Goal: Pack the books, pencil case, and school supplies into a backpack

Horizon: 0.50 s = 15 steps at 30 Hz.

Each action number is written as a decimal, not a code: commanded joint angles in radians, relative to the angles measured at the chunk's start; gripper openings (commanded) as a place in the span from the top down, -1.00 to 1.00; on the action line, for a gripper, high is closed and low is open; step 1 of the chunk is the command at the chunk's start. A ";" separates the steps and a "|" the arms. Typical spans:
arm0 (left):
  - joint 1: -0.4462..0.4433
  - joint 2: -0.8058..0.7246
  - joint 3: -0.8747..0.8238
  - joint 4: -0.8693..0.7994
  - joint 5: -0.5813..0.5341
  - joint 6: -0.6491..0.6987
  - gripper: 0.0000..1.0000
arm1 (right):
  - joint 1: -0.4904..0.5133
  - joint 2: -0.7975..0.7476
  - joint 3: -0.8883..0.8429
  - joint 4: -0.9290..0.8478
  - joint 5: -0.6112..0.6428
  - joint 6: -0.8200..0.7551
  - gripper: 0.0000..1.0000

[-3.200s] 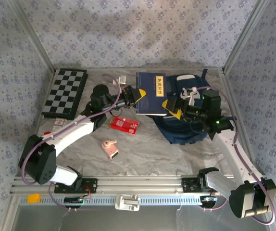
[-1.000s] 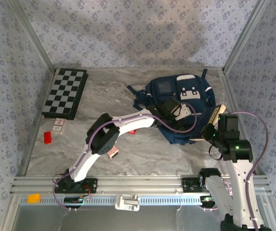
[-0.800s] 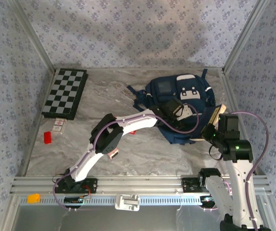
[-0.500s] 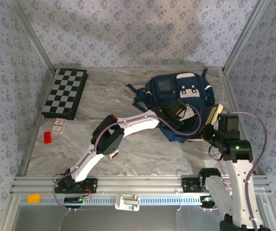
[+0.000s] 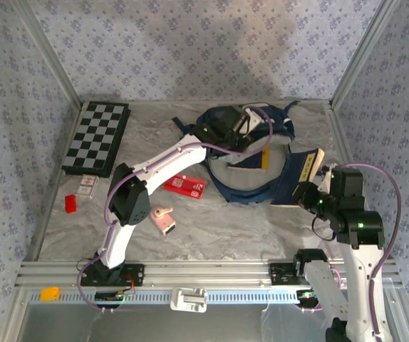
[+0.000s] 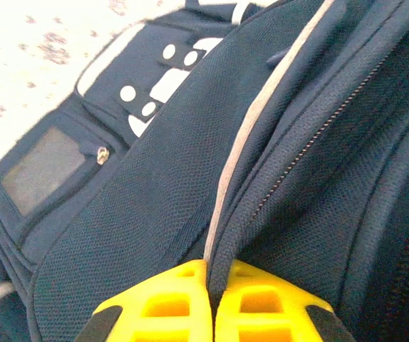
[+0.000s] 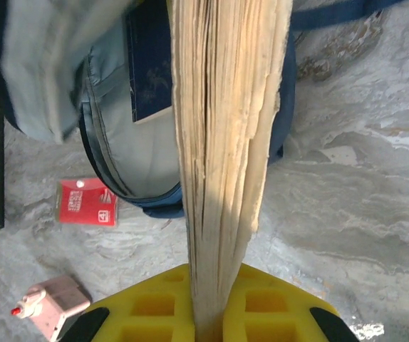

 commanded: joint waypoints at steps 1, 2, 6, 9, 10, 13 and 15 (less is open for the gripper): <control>-0.003 -0.053 0.104 -0.050 -0.044 -0.034 1.00 | -0.006 -0.012 0.019 -0.065 -0.054 0.012 1.00; -0.004 -0.054 0.116 -0.049 -0.031 -0.021 1.00 | -0.006 -0.012 0.006 -0.067 -0.060 0.016 1.00; -0.004 -0.052 0.161 -0.076 0.002 0.039 1.00 | -0.003 0.007 -0.088 0.098 -0.204 0.048 1.00; -0.004 -0.057 0.168 -0.086 0.017 0.071 1.00 | 0.023 0.050 -0.178 0.333 -0.319 0.145 1.00; -0.004 -0.061 0.168 -0.088 0.021 0.080 1.00 | 0.041 0.068 -0.204 0.422 -0.338 0.175 1.00; -0.003 -0.065 0.169 -0.087 0.017 0.100 1.00 | 0.120 0.167 -0.232 0.610 -0.303 0.203 1.00; -0.003 -0.064 0.174 -0.095 0.012 0.107 1.00 | 0.185 0.256 -0.217 0.683 -0.263 0.185 1.00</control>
